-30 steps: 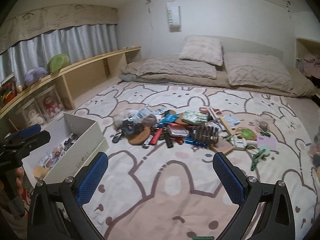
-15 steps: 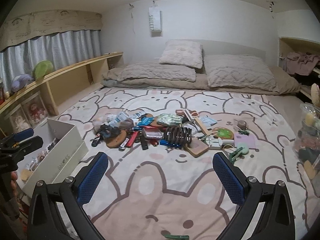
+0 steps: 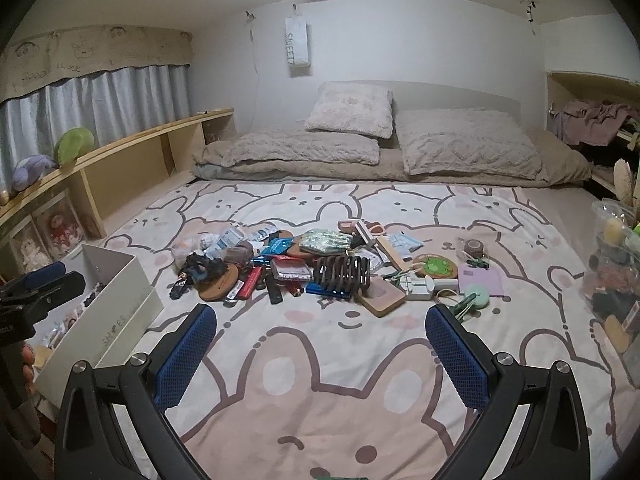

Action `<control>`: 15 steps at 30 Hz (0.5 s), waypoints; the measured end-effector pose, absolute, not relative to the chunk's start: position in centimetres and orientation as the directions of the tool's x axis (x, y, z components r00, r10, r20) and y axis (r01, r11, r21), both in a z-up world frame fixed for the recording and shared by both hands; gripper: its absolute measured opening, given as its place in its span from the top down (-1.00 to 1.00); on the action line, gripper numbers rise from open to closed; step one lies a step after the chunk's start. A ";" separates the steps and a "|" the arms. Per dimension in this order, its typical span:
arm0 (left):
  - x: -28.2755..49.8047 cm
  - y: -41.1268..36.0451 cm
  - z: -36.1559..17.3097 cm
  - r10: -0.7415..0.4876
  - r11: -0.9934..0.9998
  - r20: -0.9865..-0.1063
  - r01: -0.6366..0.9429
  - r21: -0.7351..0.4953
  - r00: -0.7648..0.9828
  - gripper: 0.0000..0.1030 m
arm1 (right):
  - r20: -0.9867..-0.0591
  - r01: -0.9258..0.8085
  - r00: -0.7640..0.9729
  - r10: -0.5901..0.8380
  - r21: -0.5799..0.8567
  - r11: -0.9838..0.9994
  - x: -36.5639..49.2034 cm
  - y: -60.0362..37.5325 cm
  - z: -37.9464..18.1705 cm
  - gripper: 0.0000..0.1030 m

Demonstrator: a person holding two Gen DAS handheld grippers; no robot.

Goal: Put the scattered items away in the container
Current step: 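Move both open tools away from the white box toward the pile of items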

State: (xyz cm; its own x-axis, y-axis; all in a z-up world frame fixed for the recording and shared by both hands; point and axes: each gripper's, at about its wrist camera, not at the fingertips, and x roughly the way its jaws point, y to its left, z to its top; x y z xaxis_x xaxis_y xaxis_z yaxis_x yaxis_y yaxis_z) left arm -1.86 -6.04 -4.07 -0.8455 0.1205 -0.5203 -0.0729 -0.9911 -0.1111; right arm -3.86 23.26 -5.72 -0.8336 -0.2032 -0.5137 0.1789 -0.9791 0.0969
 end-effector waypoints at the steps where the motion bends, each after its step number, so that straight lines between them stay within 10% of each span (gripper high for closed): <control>1: -2.1 -6.0 -4.2 0.117 -0.992 -0.526 -0.069 -0.110 -0.842 -1.00 | -0.515 0.178 -0.832 -0.204 0.100 -0.979 -4.0 23.3 -5.8 -1.00; 15: -4.8 -5.0 -7.0 0.105 -0.993 -0.591 -0.057 -0.099 -0.800 -1.00 | -0.569 0.158 -0.798 -0.199 0.120 -0.980 -5.7 23.7 -8.3 -1.00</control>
State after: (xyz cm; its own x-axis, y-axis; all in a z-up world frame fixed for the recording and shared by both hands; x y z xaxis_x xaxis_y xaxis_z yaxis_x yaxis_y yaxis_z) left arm -4.76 -5.03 -7.04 -0.8000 0.1048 -0.5907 -0.0571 -0.9935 -0.0989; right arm -5.67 23.72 -8.32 -0.7980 -0.1986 -0.5690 0.1583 -0.9801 0.1199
